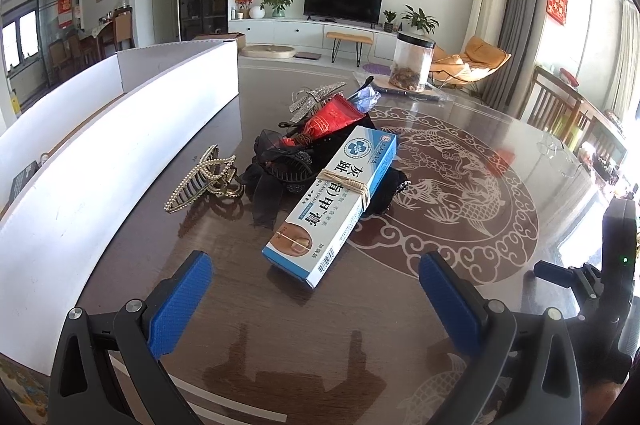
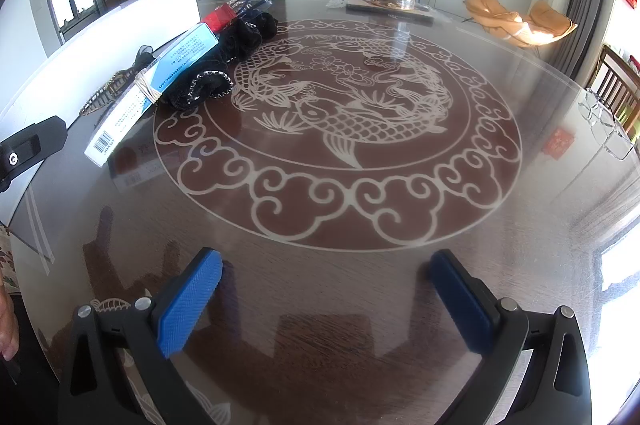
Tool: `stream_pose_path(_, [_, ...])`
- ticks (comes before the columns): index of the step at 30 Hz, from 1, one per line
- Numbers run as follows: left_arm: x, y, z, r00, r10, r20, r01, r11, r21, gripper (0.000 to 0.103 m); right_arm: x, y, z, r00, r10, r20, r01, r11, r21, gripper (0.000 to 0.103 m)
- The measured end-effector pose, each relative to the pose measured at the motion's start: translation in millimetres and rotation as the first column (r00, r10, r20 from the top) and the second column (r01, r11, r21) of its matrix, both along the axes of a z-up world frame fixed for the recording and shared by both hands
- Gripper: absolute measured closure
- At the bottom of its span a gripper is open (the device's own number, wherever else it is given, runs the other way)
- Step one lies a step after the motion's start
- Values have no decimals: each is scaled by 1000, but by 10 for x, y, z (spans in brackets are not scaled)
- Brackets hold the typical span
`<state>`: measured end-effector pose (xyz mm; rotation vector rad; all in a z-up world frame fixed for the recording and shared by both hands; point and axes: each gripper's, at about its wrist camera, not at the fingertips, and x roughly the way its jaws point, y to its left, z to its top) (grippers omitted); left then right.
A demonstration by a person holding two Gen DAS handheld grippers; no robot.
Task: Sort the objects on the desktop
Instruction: 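Move the left tool toward the blue-white ointment box while the right tool reaches the black fuzzy scrunchie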
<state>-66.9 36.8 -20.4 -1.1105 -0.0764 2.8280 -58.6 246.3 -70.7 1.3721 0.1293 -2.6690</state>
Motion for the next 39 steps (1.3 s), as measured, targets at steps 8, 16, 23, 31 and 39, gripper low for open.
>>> stream_pose_path(8, [4,6,3,1000,2,-5,-2,1000,-8,0,11,-2,11,1000,0,0,0,1000,0,0])
stream_pose_path(16, [45,-218,52,997,75,-18,-74,995,70,0,3,0,4,1000,0,0,0,1000,0,0])
stream_pose_path(23, [34,-405,19,989,147,4,-146,981,128,0,2,0,4,1000,0,0,0,1000,0,0])
stream_pose_path(31, [65,-487,48,977,211,-14,-208,970,125,0,-331,-108,191,998,57,-17,-59,985,-160,0])
stream_pose_path(39, [33,-493,32,977,214,-3,-212,972,97,0,-1233,-730,383,992,114,-62,-113,994,11,0])
